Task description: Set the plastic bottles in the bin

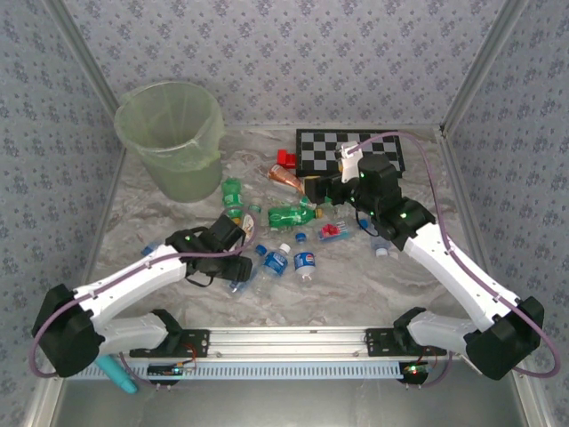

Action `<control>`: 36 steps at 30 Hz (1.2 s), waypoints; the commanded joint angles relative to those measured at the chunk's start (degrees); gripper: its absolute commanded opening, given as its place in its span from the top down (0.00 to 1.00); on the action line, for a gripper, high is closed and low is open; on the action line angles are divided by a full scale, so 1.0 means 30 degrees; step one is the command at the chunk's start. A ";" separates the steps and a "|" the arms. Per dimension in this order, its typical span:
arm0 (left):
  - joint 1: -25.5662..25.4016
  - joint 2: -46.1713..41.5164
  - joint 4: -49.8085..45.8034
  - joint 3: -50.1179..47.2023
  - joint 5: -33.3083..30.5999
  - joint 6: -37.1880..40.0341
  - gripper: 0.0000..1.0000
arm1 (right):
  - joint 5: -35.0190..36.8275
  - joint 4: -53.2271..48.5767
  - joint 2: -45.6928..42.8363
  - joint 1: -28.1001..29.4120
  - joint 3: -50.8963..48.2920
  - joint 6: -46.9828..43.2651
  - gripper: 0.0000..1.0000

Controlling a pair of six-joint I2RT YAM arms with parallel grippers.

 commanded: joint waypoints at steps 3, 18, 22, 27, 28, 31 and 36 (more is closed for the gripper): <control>-0.0186 0.0924 0.0713 -0.0122 0.0724 0.0769 0.26 | -0.1638 -0.1450 0.0336 0.0122 0.1059 0.0256 0.00; -0.0192 0.4808 0.1121 0.0555 0.0726 0.1506 0.25 | -0.1707 -0.1865 0.0518 0.0156 0.1264 0.0154 0.00; -0.0186 0.5715 0.1251 0.0831 0.0661 0.1686 0.24 | -0.1981 -0.2027 0.0836 0.0149 0.1577 0.0111 0.00; -0.0186 0.6306 0.1536 0.0844 0.0772 0.1570 0.32 | -0.1870 -0.2197 0.0778 0.0150 0.1703 -0.0165 0.00; -0.0182 0.6303 0.1536 0.0844 0.0783 0.1544 0.34 | -0.1802 -0.2225 0.0750 0.0150 0.1703 -0.0210 0.01; -0.0183 0.5985 0.1324 0.0792 0.0616 0.1267 0.36 | -0.1711 -0.2207 0.0669 0.0127 0.1659 -0.0314 0.00; -0.0175 0.5027 0.0900 0.0654 0.0253 0.0652 0.40 | -0.1727 -0.2004 0.0801 0.0104 0.1513 -0.0381 0.00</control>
